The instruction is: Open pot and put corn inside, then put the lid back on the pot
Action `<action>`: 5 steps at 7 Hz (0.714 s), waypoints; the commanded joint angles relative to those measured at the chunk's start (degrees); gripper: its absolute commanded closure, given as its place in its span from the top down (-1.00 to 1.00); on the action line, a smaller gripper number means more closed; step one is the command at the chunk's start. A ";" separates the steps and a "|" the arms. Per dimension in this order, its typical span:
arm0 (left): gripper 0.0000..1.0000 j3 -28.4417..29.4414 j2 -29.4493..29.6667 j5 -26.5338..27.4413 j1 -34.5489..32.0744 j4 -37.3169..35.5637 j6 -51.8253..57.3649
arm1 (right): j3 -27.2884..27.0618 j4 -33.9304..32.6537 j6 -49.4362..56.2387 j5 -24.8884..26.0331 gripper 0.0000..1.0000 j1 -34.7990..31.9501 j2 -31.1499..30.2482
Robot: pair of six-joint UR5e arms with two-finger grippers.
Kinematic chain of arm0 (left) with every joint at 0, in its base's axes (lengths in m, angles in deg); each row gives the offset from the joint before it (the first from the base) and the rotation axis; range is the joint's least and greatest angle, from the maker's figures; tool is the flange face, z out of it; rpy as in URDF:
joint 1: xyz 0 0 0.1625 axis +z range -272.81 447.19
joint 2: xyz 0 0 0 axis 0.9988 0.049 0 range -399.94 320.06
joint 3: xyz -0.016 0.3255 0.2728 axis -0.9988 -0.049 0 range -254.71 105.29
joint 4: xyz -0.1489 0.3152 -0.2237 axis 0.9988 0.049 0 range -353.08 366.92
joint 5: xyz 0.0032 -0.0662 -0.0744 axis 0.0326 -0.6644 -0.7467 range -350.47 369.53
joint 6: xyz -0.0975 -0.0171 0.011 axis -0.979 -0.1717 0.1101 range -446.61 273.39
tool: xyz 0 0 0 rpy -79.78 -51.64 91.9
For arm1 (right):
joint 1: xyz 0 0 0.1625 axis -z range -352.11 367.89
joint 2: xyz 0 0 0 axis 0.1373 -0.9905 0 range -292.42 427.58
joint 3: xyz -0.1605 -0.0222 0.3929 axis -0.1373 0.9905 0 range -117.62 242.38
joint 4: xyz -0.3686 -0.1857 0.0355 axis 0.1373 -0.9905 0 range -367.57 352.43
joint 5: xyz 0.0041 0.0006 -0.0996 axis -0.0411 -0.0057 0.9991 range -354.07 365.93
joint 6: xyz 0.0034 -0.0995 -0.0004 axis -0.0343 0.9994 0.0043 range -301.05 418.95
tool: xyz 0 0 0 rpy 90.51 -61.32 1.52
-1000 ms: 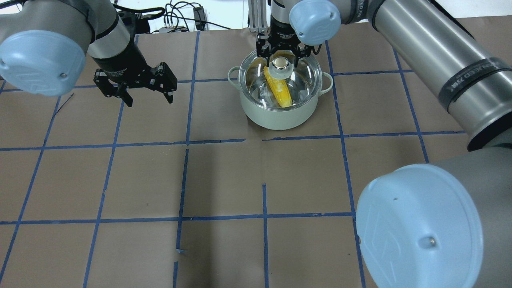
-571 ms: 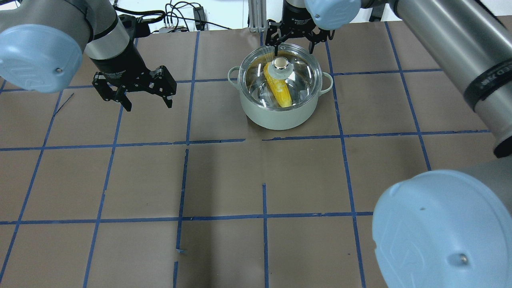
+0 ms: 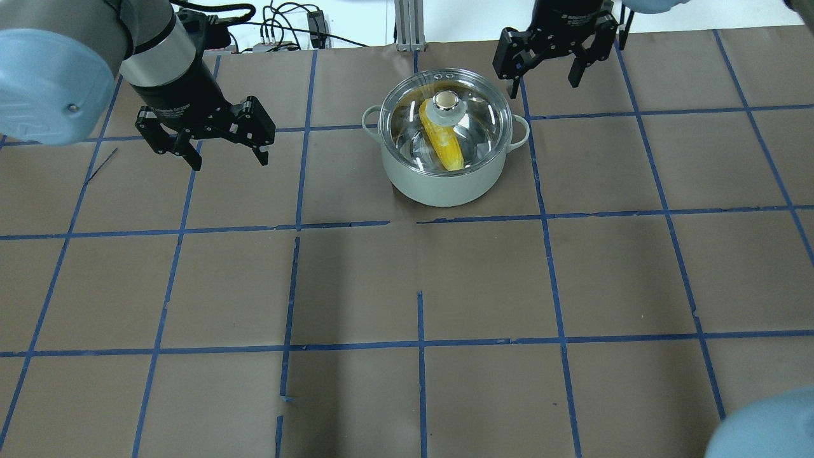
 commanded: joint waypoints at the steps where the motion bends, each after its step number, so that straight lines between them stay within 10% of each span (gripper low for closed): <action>1: 1.00 0.12 0.45 0.02 0.08 -0.32 -0.09 | -7.13 -0.37 2.40 -0.09 0.99 2.81 -7.01; 5: 1.00 0.65 0.72 0.02 0.08 -0.50 -0.09 | -7.08 -0.55 1.88 -1.05 1.00 3.79 -8.18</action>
